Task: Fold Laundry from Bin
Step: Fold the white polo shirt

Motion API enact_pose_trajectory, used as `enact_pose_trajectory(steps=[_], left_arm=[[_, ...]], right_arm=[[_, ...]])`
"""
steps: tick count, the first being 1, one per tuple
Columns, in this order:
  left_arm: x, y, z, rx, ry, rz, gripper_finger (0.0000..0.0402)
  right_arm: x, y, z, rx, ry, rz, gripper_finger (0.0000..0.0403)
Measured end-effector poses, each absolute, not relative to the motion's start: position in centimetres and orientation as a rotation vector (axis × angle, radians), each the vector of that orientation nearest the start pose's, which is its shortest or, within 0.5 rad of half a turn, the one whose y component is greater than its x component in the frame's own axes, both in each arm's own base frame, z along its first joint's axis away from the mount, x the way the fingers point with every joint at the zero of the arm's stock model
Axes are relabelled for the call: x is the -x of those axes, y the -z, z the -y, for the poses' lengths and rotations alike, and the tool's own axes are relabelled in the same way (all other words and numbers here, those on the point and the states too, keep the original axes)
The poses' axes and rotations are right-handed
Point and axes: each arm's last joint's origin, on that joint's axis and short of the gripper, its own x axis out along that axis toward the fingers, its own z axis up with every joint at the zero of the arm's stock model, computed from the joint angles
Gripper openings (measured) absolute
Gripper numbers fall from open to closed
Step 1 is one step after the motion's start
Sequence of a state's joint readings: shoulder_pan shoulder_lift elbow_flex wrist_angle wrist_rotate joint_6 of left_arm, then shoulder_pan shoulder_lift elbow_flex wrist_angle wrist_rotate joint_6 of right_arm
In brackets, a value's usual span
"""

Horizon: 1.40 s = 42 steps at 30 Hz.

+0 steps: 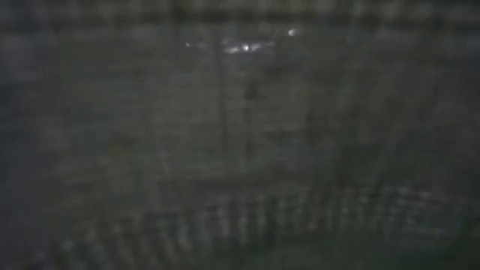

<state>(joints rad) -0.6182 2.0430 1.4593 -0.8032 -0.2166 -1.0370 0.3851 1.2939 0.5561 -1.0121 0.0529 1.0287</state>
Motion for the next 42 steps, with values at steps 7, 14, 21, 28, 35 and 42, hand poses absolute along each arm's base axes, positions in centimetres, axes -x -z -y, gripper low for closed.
enact_pose_trajectory(steps=[7, 14, 21, 28, 35, 42], left_arm=[[-32.6, -15.9, 22.4, 0.323, -0.337, -1.260, 0.0103], [-32.6, -15.9, 22.4, 0.324, -0.338, -1.257, 0.0103], [-32.6, -15.9, 22.4, 0.326, -0.339, -1.256, 0.0103], [-32.6, -15.9, 22.4, 0.328, -0.340, -1.255, 0.0103], [-32.6, -15.9, 22.4, 0.328, -0.340, -1.254, 0.0103], [-32.6, -15.9, 22.4, 0.328, -0.341, -1.255, 0.0103]], right_arm=[[-15.6, -17.1, -6.1, -0.317, 0.571, -1.595, 0.0144], [-18.3, -19.8, -7.5, -0.385, 0.316, -1.482, 0.0144], [-19.9, -20.0, -8.4, -0.471, 0.141, -1.382, 0.0144], [-20.5, -19.4, -8.8, -0.513, 0.065, -1.306, 0.0144], [-19.5, -16.8, -9.8, -0.485, 0.095, -1.229, 0.0144], [-17.2, -13.3, -9.6, -0.525, 0.211, -1.362, 0.0144]])
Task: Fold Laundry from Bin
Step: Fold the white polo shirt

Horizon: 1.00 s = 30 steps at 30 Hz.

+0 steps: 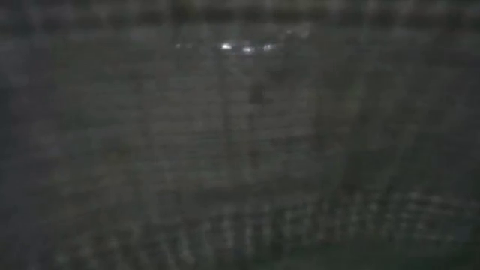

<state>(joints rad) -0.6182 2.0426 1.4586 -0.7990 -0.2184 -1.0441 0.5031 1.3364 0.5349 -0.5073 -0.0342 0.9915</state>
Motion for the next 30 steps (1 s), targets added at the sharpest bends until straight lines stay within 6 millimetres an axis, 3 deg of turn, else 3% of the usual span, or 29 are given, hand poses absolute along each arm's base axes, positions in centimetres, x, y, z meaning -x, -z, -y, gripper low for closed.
enact_pose_trajectory(steps=[8, 12, 19, 22, 30], left_arm=[[-32.2, -15.9, 22.3, 0.334, -0.330, -1.323, 0.0103], [-31.3, -15.7, 22.0, 0.318, -0.344, -1.454, 0.0103], [-30.3, -15.8, 21.6, 0.268, -0.392, -1.539, 0.0103], [-30.4, -15.8, 21.6, 0.272, -0.390, -1.536, 0.0103], [-31.6, -17.9, 22.4, 0.305, -0.337, -1.467, 0.0103]], right_arm=[[-16.0, -13.4, -9.3, -0.560, 0.278, -1.578, 0.0144], [-15.1, -14.9, -8.9, -0.475, 0.408, -1.728, 0.0144], [-14.3, -17.5, -8.1, -0.297, 0.593, -1.817, 0.0144], [-14.4, -18.0, -8.2, -0.273, 0.591, -1.816, 0.0144], [-16.5, -20.9, -9.2, -0.226, 0.386, -1.723, 0.0144]])
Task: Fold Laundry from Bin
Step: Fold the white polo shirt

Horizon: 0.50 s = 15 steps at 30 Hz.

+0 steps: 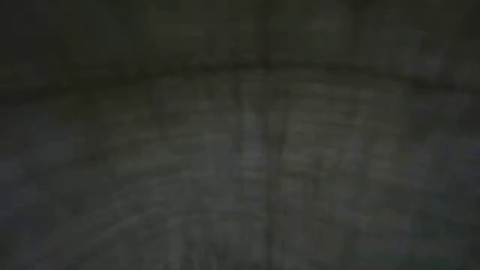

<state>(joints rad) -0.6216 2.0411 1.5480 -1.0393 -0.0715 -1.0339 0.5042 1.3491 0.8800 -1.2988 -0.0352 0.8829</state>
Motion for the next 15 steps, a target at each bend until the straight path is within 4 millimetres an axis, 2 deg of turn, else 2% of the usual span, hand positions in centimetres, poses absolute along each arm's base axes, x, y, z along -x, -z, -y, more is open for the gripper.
enact_pose_trajectory(steps=[5, 11, 15], left_arm=[[-33.0, -20.0, 22.9, 0.270, -0.298, -1.331, 0.0103], [-36.2, -21.6, 23.1, 0.239, -0.241, -0.979, 0.0103], [-38.6, -22.8, 22.3, 0.167, -0.196, -0.772, 0.0103]], right_arm=[[-17.8, -22.9, -10.0, -0.209, 0.232, -1.651, 0.0144], [-18.4, -24.5, -10.3, -0.217, 0.204, -1.594, 0.0144], [-18.8, -25.4, -10.5, -0.201, 0.149, -1.567, 0.0144]])
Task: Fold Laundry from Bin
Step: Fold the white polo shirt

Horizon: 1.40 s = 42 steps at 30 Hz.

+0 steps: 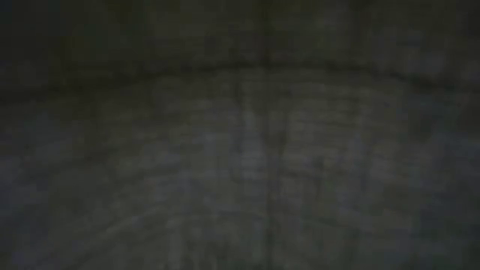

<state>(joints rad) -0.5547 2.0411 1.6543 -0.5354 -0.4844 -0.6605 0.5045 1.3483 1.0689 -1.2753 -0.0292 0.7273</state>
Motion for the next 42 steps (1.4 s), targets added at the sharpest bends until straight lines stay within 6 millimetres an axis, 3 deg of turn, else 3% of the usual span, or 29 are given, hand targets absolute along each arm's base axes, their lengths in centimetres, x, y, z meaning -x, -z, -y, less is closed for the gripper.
enact_pose_trajectory(steps=[7, 14, 19, 25, 36, 42], left_arm=[[-42.2, -24.7, 19.3, 0.098, -0.151, -0.543, 0.0103], [-43.9, -25.5, 16.9, 0.035, -0.099, -0.475, 0.0107], [-45.0, -25.2, 15.8, 0.072, -0.069, -0.446, 0.0139], [-47.2, -22.2, 15.4, 0.052, 0.050, -0.403, 0.0176], [-49.9, -16.5, 14.9, 0.045, 0.157, -0.315, 0.0181], [-49.9, -16.0, 14.7, 0.009, 0.157, -0.347, 0.0181]], right_arm=[[-19.4, -27.9, -11.2, -0.196, 0.074, -1.493, 0.0144], [-18.7, -29.5, -13.1, -0.145, -0.009, -1.438, 0.0144], [-17.6, -30.3, -14.8, -0.099, -0.095, -1.420, 0.0144], [-16.2, -30.5, -16.5, -0.042, -0.164, -1.400, 0.0144], [-16.0, -30.7, -17.8, -0.036, -0.223, -1.316, 0.0144], [-16.0, -30.7, -17.8, -0.031, -0.235, -1.308, 0.0144]])
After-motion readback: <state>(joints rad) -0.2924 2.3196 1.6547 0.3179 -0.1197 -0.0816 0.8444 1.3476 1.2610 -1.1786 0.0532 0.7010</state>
